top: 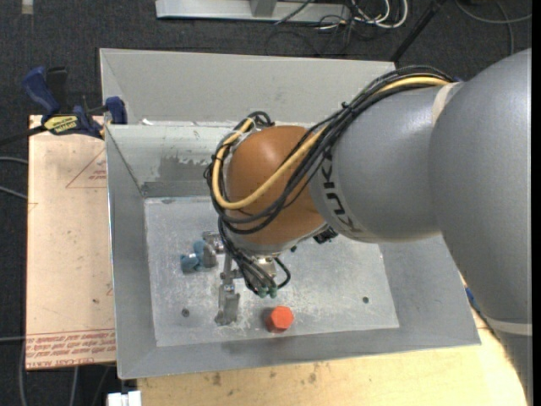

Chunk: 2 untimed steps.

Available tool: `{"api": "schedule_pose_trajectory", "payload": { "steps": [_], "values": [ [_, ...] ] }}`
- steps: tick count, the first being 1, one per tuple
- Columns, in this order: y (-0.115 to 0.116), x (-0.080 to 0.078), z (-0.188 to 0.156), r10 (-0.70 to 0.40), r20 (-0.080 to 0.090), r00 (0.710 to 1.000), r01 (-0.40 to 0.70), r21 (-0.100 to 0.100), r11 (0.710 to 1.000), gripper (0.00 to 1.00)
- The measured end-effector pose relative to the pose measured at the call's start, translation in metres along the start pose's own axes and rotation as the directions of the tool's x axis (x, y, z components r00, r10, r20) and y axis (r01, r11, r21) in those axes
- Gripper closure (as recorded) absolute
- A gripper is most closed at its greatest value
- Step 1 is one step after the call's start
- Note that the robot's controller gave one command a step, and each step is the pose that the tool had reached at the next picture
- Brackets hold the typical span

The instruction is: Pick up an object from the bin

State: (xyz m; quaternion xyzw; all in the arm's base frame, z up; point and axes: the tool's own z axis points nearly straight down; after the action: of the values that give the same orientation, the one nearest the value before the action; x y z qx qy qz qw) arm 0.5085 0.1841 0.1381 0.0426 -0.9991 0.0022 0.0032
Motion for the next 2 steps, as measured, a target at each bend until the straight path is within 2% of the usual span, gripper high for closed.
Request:
{"api": "schedule_pose_trajectory", "payload": {
  "steps": [1,2],
  "values": [
    [-0.033,-0.085,0.038,0.096,0.011,0.995,-0.096,-0.005,0.995,0.00],
    [0.000,-0.072,0.070,0.082,0.004,0.997,-0.082,-0.007,0.997,0.00]
  ]
}}
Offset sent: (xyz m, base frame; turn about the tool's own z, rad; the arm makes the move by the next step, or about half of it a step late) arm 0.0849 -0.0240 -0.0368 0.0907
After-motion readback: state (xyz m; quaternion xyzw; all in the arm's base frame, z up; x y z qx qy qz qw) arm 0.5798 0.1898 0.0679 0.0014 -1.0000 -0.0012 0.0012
